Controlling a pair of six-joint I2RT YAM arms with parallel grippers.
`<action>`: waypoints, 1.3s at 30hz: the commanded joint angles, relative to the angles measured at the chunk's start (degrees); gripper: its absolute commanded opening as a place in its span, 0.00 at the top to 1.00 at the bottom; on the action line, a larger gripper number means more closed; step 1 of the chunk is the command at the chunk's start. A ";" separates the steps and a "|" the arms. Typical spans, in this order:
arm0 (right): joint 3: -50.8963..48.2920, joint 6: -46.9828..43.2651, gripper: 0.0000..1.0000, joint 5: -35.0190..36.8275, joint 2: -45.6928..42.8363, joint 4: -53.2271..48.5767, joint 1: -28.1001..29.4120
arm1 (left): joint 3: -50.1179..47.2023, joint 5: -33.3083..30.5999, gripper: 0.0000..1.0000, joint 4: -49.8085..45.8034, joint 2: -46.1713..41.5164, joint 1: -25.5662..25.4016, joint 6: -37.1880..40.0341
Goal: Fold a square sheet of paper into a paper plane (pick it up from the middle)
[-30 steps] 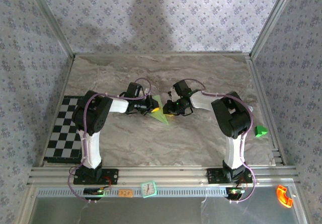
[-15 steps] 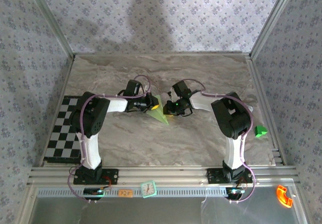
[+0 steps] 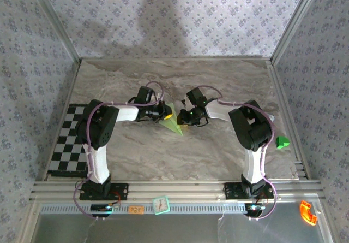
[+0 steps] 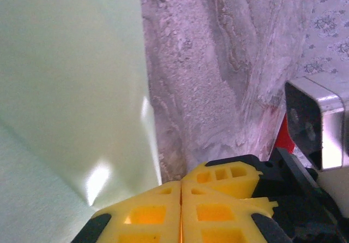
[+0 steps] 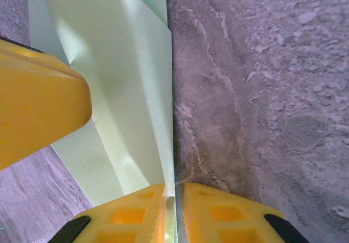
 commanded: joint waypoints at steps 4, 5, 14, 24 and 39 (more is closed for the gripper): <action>-1.69 -0.63 0.80 1.62 3.46 -4.60 2.35 | 2.25 0.79 0.91 -2.91 1.74 -0.83 1.79; -1.66 -0.55 0.80 1.66 3.57 -4.67 2.35 | 2.48 0.79 0.91 -3.34 2.04 -0.94 1.96; -1.59 -0.63 0.80 1.70 3.72 -5.10 2.53 | 3.60 -1.39 0.91 -8.80 4.18 -1.31 3.20; -2.06 0.44 0.80 0.58 1.35 -4.19 2.06 | 4.38 -4.46 0.91 -15.91 5.94 -1.35 5.46; -6.24 4.02 0.69 -7.36 -8.08 -0.97 -1.00 | 4.56 -4.65 0.91 -16.14 5.52 -1.47 5.88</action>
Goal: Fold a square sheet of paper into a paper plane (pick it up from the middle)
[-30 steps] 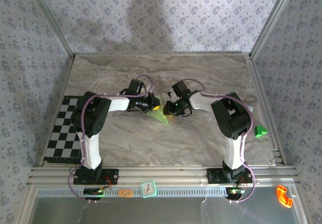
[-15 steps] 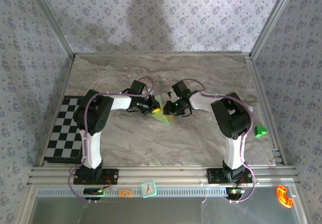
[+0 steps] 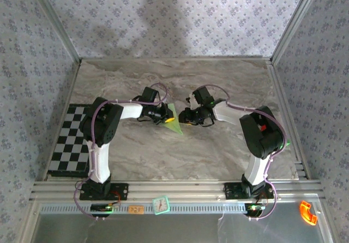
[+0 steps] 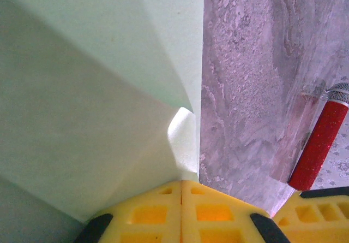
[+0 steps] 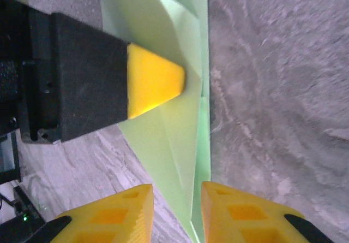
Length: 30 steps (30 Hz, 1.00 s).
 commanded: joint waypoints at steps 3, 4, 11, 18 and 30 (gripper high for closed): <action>-1.46 1.43 0.70 -2.90 1.19 -1.37 0.57 | -0.25 -2.73 0.91 -5.36 1.71 -0.33 0.88; -1.46 1.44 0.71 -2.98 1.42 -1.49 0.57 | -0.26 -2.71 0.91 -5.39 1.72 -0.33 0.88; -1.51 0.90 0.76 -3.95 3.15 -2.01 0.83 | -0.36 -2.71 0.90 -5.28 1.55 -0.33 0.75; -1.30 0.02 0.77 -4.11 4.01 -2.43 0.94 | -0.24 -2.44 0.89 -5.19 1.33 -0.33 0.61; -1.43 -0.69 0.84 -5.42 4.77 -2.54 1.12 | 0.19 0.46 0.84 -1.09 -0.85 -0.36 -2.26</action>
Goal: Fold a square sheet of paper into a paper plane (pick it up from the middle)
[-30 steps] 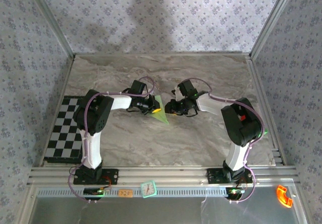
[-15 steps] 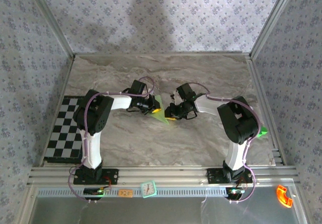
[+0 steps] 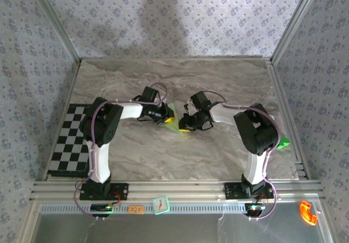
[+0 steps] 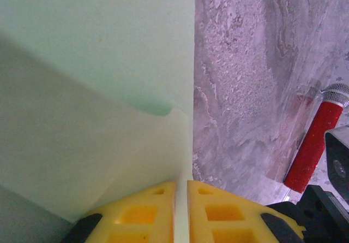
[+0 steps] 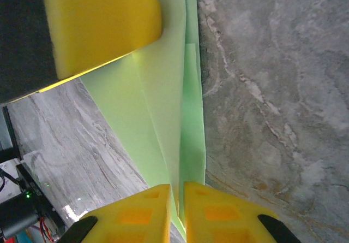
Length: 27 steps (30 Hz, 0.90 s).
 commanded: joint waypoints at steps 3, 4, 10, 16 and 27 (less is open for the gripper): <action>-0.47 -1.19 0.84 -1.64 1.47 -1.99 0.41 | -0.14 0.59 0.83 -0.63 -0.94 -0.35 -1.70; -0.47 -1.27 0.84 -1.73 1.67 -2.02 0.55 | -0.19 0.45 0.83 -0.62 -0.94 -0.35 -1.73; -0.55 -1.71 0.86 -1.99 2.73 -2.22 0.75 | -0.46 -0.07 0.83 -0.89 -0.16 -0.31 -1.79; -0.79 -2.08 0.86 -1.51 3.44 -3.33 0.77 | -0.71 -1.31 0.83 -2.15 0.70 -0.25 -1.51; -3.71 -0.05 0.83 -1.87 -0.97 -3.62 0.04 | -0.89 -2.22 0.83 -3.24 1.52 -0.06 -1.00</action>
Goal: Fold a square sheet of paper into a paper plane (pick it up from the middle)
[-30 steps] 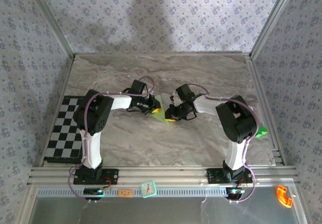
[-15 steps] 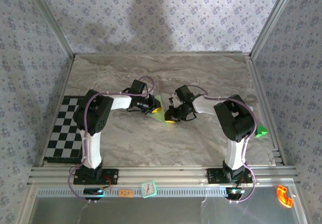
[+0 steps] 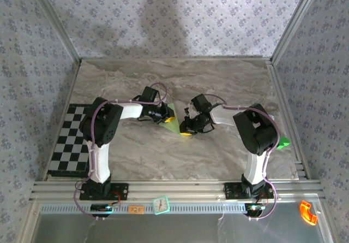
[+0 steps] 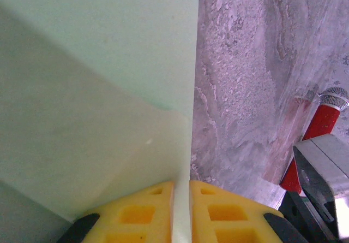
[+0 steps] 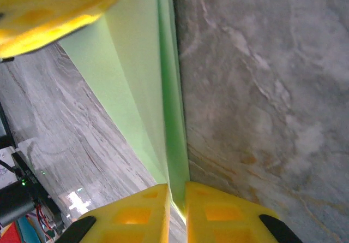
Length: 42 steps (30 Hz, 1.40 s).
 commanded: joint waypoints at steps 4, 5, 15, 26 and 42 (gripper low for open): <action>-1.48 1.28 0.85 0.03 0.87 -2.44 0.29 | -0.91 -2.01 0.83 -3.32 1.72 -0.07 0.07; -1.40 1.38 0.86 0.31 1.16 -2.39 0.33 | -0.97 -2.01 0.83 -3.32 1.72 0.00 0.07; 0.14 0.29 0.70 7.79 -6.43 -5.54 -0.83 | -0.98 -2.05 0.83 -3.67 1.45 0.01 0.42; 8.72 -0.11 0.85 2.94 1.12 -1.79 1.75 | -0.81 -2.20 0.85 -3.94 1.89 0.02 0.42; 9.52 -1.17 0.88 5.29 7.10 -4.36 3.05 | -1.07 -4.32 0.95 -6.50 2.68 -0.04 0.65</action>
